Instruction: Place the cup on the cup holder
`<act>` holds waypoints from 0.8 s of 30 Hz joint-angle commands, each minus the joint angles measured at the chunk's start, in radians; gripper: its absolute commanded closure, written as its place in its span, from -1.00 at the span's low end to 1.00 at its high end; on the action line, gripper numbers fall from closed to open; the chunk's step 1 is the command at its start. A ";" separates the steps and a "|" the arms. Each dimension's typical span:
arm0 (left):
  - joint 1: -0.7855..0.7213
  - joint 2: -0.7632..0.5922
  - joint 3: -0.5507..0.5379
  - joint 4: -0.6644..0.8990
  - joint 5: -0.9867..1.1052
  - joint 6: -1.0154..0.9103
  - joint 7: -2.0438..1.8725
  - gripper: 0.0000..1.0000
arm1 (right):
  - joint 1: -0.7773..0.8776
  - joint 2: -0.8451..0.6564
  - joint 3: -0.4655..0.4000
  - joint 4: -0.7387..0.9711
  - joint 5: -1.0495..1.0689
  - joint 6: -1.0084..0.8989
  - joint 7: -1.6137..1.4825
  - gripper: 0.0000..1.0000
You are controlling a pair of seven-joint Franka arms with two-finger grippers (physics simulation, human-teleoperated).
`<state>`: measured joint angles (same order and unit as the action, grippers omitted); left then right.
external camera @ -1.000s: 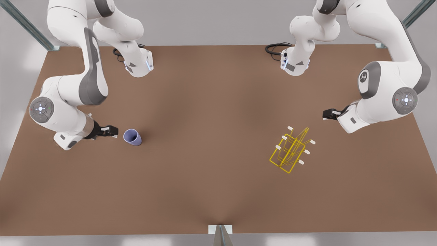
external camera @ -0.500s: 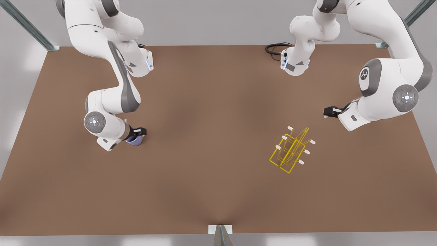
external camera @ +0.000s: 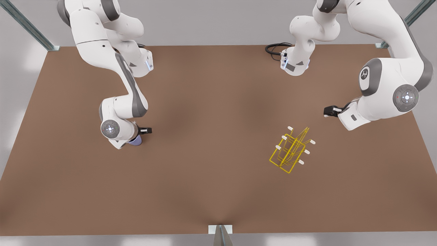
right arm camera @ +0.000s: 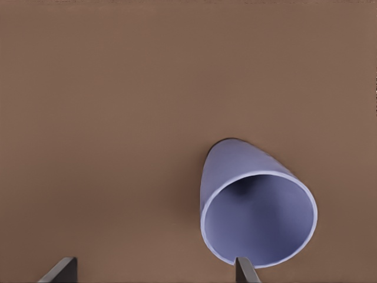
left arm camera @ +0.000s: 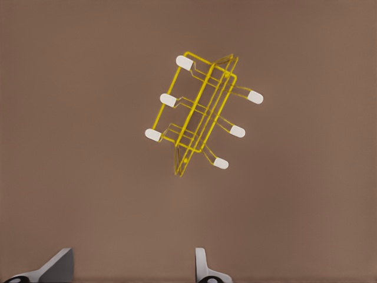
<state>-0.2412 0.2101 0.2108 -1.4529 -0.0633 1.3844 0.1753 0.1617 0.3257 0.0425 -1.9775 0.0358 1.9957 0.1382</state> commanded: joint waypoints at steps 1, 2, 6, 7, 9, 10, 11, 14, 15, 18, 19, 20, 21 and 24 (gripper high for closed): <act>0.000 -0.005 0.001 0.000 0.000 -0.005 0.001 -1.00 | -0.001 0.007 -0.003 -0.009 -0.004 0.123 0.031 -1.00; 0.000 -0.005 0.001 0.000 0.000 -0.016 0.003 -1.00 | -0.001 0.007 -0.003 -0.014 -0.004 0.127 0.031 -1.00; 0.000 -0.008 -0.001 0.002 0.000 -0.018 0.003 -1.00 | -0.002 0.015 -0.004 -0.052 -0.004 0.164 0.031 -1.00; 0.000 -0.008 -0.001 0.002 0.000 -0.018 0.003 -1.00 | -0.010 0.018 -0.007 -0.055 -0.004 0.170 0.020 -1.00; 0.000 -0.008 0.001 0.005 0.000 -0.018 0.003 -1.00 | -0.011 0.018 -0.029 -0.077 -0.004 0.224 -0.034 -1.00; 0.000 -0.008 0.001 0.005 0.000 -0.018 0.003 -1.00 | -0.011 0.021 -0.029 -0.078 -0.004 0.224 -0.034 -1.00; 0.000 -0.008 0.001 0.005 0.000 -0.018 0.003 -1.00 | -0.011 0.021 -0.029 -0.078 -0.004 0.224 -0.035 -1.00; 0.000 -0.017 -0.002 0.005 0.000 -0.028 0.001 -1.00 | -0.010 0.046 -0.030 -0.092 -0.004 0.226 -0.035 -1.00; 0.000 -0.018 -0.002 0.006 0.000 -0.030 0.001 -1.00 | -0.010 0.047 -0.030 -0.104 -0.002 0.226 -0.034 -1.00; 0.000 -0.018 -0.004 0.006 0.000 -0.038 0.001 -1.00 | -0.011 0.049 -0.032 -0.133 -0.002 0.273 -0.034 -0.98; 0.000 -0.018 -0.004 0.006 0.000 -0.038 0.001 -1.00 | -0.011 0.049 -0.032 -0.130 -0.002 0.281 -0.034 -0.40; 0.000 -0.017 -0.004 0.006 0.000 -0.038 0.001 -1.00 | -0.011 0.052 -0.032 -0.129 -0.002 0.299 -0.034 0.07; 0.000 -0.017 -0.004 0.006 0.000 -0.038 0.001 -1.00 | -0.011 0.055 -0.032 -0.124 -0.002 0.318 -0.034 0.22; 0.000 -0.018 -0.004 0.006 0.000 -0.038 0.001 -1.00 | -0.013 0.056 -0.032 -0.129 0.007 0.420 -0.031 0.41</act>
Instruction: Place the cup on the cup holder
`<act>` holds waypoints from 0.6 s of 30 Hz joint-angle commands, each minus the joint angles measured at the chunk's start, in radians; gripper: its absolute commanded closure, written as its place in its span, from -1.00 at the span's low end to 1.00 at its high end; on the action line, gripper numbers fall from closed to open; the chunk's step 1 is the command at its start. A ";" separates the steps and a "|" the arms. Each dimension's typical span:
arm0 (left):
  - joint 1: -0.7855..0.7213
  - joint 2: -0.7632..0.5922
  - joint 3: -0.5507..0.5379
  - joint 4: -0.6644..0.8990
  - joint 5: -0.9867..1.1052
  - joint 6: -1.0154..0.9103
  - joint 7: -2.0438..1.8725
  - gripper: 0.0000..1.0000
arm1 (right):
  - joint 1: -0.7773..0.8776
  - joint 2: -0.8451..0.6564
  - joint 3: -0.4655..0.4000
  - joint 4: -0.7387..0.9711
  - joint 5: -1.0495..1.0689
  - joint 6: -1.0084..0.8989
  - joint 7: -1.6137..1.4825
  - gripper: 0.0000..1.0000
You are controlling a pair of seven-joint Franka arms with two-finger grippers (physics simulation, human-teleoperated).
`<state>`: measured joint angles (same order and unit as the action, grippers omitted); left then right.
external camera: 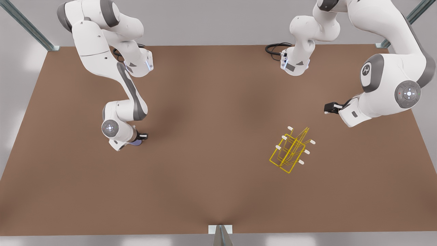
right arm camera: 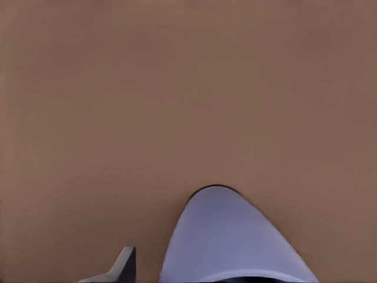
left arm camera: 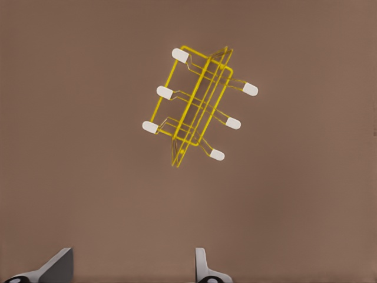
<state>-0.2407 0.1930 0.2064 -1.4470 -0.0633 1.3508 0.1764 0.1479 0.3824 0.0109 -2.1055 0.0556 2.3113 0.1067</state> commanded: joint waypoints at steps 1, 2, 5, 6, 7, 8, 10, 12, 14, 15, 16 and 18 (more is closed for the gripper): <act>0.000 -0.001 -0.001 0.000 0.000 -0.004 0.000 -1.00 | -0.004 0.000 0.000 -0.002 -0.013 0.106 0.001 0.50; 0.000 -0.001 -0.001 0.000 0.000 -0.005 0.000 -1.00 | -0.010 0.000 0.000 -0.004 -0.014 0.094 -0.001 0.57; 0.000 -0.001 -0.001 -0.001 0.000 -0.005 0.000 -1.00 | -0.018 -0.002 -0.002 -0.005 -0.017 0.089 -0.004 0.57; 0.000 -0.001 -0.001 -0.001 0.000 -0.005 0.000 -1.00 | -0.018 -0.003 -0.002 -0.004 -0.017 0.079 -0.001 0.57; 0.000 0.000 -0.001 -0.001 0.000 -0.005 0.000 -1.00 | -0.018 -0.008 -0.002 -0.001 -0.016 0.083 0.008 0.57; 0.000 0.000 -0.001 -0.001 0.000 -0.005 0.000 -1.00 | -0.016 -0.013 0.000 0.002 -0.016 0.085 -0.001 0.57; 0.000 0.000 -0.001 -0.003 0.000 -0.005 0.000 -1.00 | -0.008 -0.026 0.031 0.007 -0.014 0.089 -0.130 0.57; 0.000 0.005 -0.001 -0.003 0.000 -0.002 0.000 -1.00 | -0.010 -0.048 0.055 0.006 -0.013 0.085 -0.139 0.57; 0.000 0.002 -0.001 -0.003 0.000 -0.004 0.000 -1.00 | 0.001 -0.065 0.063 0.038 -0.005 0.082 -0.133 0.57; 0.000 0.000 -0.001 -0.003 0.000 -0.004 0.000 -1.00 | 0.004 -0.062 0.089 0.085 0.105 0.062 -0.139 0.57; 0.000 -0.001 -0.001 -0.003 0.000 -0.005 0.000 -1.00 | 0.027 -0.051 0.092 0.151 0.179 -0.009 -0.140 0.57; 0.000 0.000 -0.002 -0.001 0.000 -0.001 0.000 -1.00 | 0.068 0.001 0.090 0.271 0.358 -0.065 -0.134 0.57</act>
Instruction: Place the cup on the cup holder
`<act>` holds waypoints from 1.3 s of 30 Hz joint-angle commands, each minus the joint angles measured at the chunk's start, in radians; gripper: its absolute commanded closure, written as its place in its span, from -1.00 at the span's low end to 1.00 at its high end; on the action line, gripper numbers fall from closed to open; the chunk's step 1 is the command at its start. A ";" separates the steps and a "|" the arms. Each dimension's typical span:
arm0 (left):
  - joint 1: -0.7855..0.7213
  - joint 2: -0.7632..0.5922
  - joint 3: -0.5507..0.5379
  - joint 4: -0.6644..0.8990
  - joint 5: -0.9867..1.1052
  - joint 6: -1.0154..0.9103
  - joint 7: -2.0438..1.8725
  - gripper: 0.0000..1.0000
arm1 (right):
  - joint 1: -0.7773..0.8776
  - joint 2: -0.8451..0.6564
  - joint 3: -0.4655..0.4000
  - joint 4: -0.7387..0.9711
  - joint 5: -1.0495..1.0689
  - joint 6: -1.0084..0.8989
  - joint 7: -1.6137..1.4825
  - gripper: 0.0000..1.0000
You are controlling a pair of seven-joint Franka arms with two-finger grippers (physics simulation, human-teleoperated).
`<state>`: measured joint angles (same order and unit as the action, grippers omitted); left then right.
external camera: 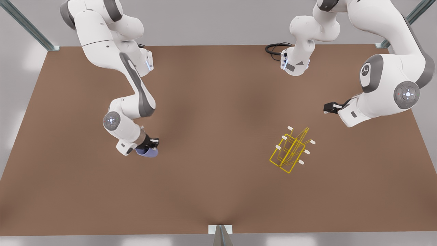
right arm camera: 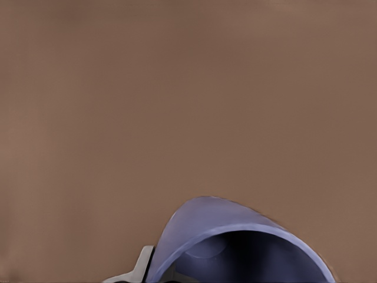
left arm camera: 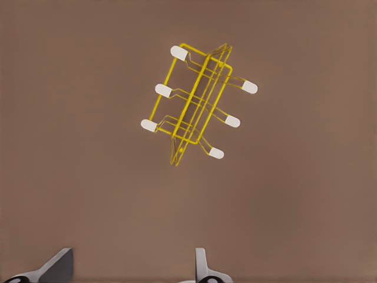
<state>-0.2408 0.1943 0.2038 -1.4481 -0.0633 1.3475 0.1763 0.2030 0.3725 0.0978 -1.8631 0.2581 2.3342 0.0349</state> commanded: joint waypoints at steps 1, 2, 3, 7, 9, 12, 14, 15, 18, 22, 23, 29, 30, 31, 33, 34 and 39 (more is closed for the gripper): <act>0.000 -0.001 0.000 0.002 0.000 0.002 0.000 -1.00 | 0.021 0.029 -0.003 0.091 0.210 -0.127 -0.056 0.57; 0.000 0.001 0.000 0.000 0.000 0.002 0.000 -1.00 | 0.038 0.065 -0.007 0.168 0.297 -0.154 -0.052 0.57; 0.000 -0.001 0.002 0.000 0.000 0.001 0.000 -1.00 | 0.042 0.089 -0.007 0.205 0.377 -0.157 -0.052 0.57; 0.000 0.001 0.002 0.000 0.000 0.001 0.002 -1.00 | 0.163 0.197 -0.006 0.329 0.769 -0.115 -0.052 0.57; 0.000 -0.001 0.002 -0.001 0.000 -0.001 0.002 -1.00 | 0.220 0.272 0.002 0.412 0.869 -0.065 -0.018 0.57; 0.000 0.008 0.002 -0.003 -0.001 0.001 0.002 -1.00 | 0.320 0.466 -0.010 0.688 0.865 -0.049 0.236 0.57; 0.000 0.008 0.002 -0.003 0.000 -0.002 0.002 -1.00 | 0.365 0.569 -0.007 0.825 0.859 -0.010 0.379 0.57; 0.000 0.010 0.000 -0.005 0.000 -0.013 0.002 -1.00 | 0.392 0.586 0.013 0.829 0.839 0.083 0.468 0.57; 0.000 0.013 0.000 -0.005 -0.003 -0.018 0.000 -1.00 | 0.377 0.569 0.226 0.714 0.773 0.318 0.493 0.57; 0.000 0.014 0.000 -0.003 -0.001 -0.016 0.000 -1.00 | 0.348 0.517 0.269 0.553 0.776 0.379 0.473 0.57; -0.002 0.014 0.000 -0.005 -0.001 -0.016 0.000 -1.00 | 0.352 0.539 0.292 0.553 0.773 0.402 0.451 0.57; 0.000 0.017 0.000 -0.005 -0.001 -0.016 0.000 -1.00 | 0.302 0.542 0.369 0.417 0.780 0.432 0.347 0.57; 0.000 0.017 0.000 -0.005 -0.001 -0.016 0.000 -1.00 | 0.283 0.540 0.373 0.394 0.780 0.433 0.330 0.57; -0.002 0.017 0.000 -0.005 -0.001 -0.016 0.000 -1.00 | 0.262 0.539 0.401 0.366 0.782 0.435 0.301 0.57; 0.000 0.017 0.000 -0.005 0.000 -0.016 0.000 -1.00 | 0.260 0.542 0.401 0.358 0.785 0.435 0.301 0.57; -0.002 0.016 0.000 -0.005 -0.001 -0.016 0.000 -1.00 | 0.259 0.542 0.401 0.346 0.785 0.435 0.300 0.57; -0.002 0.016 0.000 -0.003 0.000 -0.016 -0.001 -1.00 | 0.233 0.517 0.410 0.285 0.780 0.433 0.293 -1.00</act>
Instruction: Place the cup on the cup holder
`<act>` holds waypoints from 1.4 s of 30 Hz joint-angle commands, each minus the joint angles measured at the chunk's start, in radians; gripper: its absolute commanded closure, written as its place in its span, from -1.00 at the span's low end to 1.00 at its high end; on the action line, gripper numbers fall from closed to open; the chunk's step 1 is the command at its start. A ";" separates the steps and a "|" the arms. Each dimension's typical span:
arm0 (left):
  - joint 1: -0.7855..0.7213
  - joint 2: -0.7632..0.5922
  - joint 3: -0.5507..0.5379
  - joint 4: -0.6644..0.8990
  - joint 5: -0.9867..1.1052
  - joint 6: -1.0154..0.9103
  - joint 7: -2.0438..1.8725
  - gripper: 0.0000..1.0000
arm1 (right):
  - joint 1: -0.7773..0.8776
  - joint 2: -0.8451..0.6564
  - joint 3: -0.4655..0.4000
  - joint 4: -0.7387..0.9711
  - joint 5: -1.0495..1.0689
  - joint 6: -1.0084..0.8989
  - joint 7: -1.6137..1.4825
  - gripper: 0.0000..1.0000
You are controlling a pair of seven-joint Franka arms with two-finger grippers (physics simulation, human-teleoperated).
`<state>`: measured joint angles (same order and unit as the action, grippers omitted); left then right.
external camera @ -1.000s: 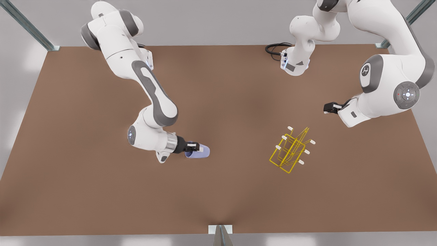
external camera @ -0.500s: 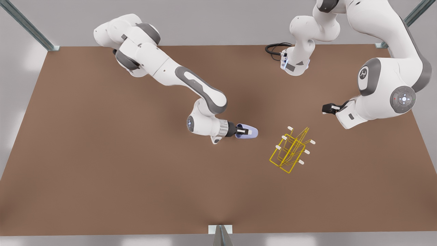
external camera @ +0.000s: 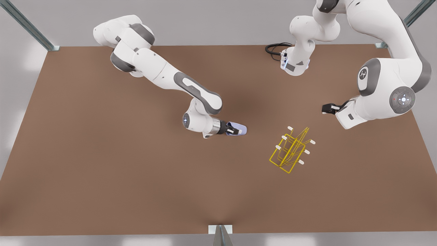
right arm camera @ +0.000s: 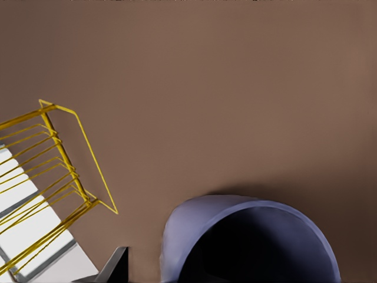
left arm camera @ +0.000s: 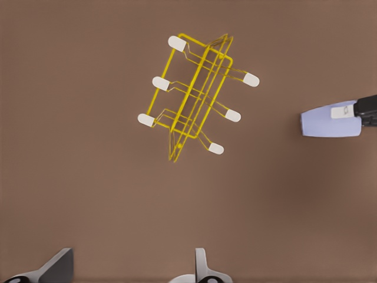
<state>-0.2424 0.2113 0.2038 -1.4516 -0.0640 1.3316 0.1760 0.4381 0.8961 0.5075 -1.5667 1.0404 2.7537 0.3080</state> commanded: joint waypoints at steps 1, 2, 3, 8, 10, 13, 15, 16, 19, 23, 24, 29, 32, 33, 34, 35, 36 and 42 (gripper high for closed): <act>0.000 -0.001 0.000 0.000 0.001 -0.002 -0.001 -1.00 | -0.002 -0.005 0.008 -0.013 -0.002 0.015 0.019 -1.00; 0.000 -0.001 0.000 0.000 0.001 -0.002 -0.001 -1.00 | -0.004 -0.006 0.009 -0.013 -0.002 0.014 0.017 -1.00; -0.002 -0.001 0.000 -0.001 0.001 0.000 -0.001 -1.00 | -0.036 -0.042 0.009 -0.075 -0.002 0.001 -0.052 -1.00; -0.006 -0.004 -0.007 0.000 0.001 -0.008 -0.023 -1.00 | -0.131 -0.117 -0.004 -0.283 0.006 -0.048 -0.418 -1.00; -0.012 -0.003 -0.009 0.000 0.001 -0.006 -0.029 -1.00 | -0.144 -0.129 -0.001 -0.291 0.006 -0.063 -0.418 -1.00; -0.189 0.026 -0.007 0.008 0.009 0.000 -0.437 -1.00 | -0.185 -0.177 -0.003 -0.289 0.006 -0.118 -0.417 -1.00; -0.268 0.071 -0.009 0.014 0.003 0.006 -0.586 -1.00 | -0.217 -0.230 -0.032 -0.294 -0.006 -0.192 -0.423 -1.00; -0.272 0.086 -0.007 0.016 0.003 0.015 -0.616 -1.00 | -0.231 -0.258 -0.073 -0.293 -0.037 -0.273 -0.423 -1.00; -0.362 0.134 -0.010 0.028 0.004 0.046 -0.953 -1.00 | -0.249 -0.397 -0.313 -0.207 -0.436 -0.663 -0.408 -1.00; -0.380 0.281 -0.115 0.082 -0.025 0.388 -1.592 -1.00 | -0.272 -0.522 -0.460 0.111 -1.033 -1.049 -0.414 -1.00; -0.382 0.333 -0.133 0.082 -0.023 0.480 -1.584 -1.00 | -0.274 -0.592 -0.478 0.108 -1.072 -1.106 -0.409 -1.00; -0.354 0.436 -0.190 0.079 -0.011 0.594 -1.181 -1.00 | -0.288 -0.637 -0.523 0.112 -1.114 -1.129 -0.406 -1.00; -0.325 0.419 -0.198 0.030 -0.008 0.595 -1.080 -1.00 | -0.285 -0.669 -0.509 0.114 -1.146 -1.211 -0.276 -1.00; -0.319 0.427 -0.198 0.031 -0.008 0.594 -1.052 -1.00 | -0.309 -0.735 -0.509 0.019 -1.146 -1.093 -0.282 -1.00; -0.318 0.424 -0.198 0.016 -0.011 0.590 -1.037 -1.00 | -0.346 -0.804 -0.469 -0.099 -1.146 -1.008 -0.283 -1.00; -0.318 0.408 -0.198 -0.022 -0.011 0.592 -1.037 -1.00 | -0.386 -0.798 -0.434 -0.096 -1.146 -1.013 -0.282 -1.00; -0.318 0.408 -0.201 -0.044 -0.014 0.600 -1.052 -1.00 | -0.386 -0.793 -0.445 -0.090 -1.146 -1.008 -0.282 -1.00; -0.250 0.364 -0.256 -0.182 -0.011 0.609 -0.712 -1.00 | -0.394 -0.772 -0.445 -0.067 -1.137 -1.016 -0.273 -1.00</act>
<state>-0.5028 0.5794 -0.0449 -1.6218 -0.0757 1.9148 -0.6732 0.0416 0.1243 0.0623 -1.6348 -0.0972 1.7345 0.0157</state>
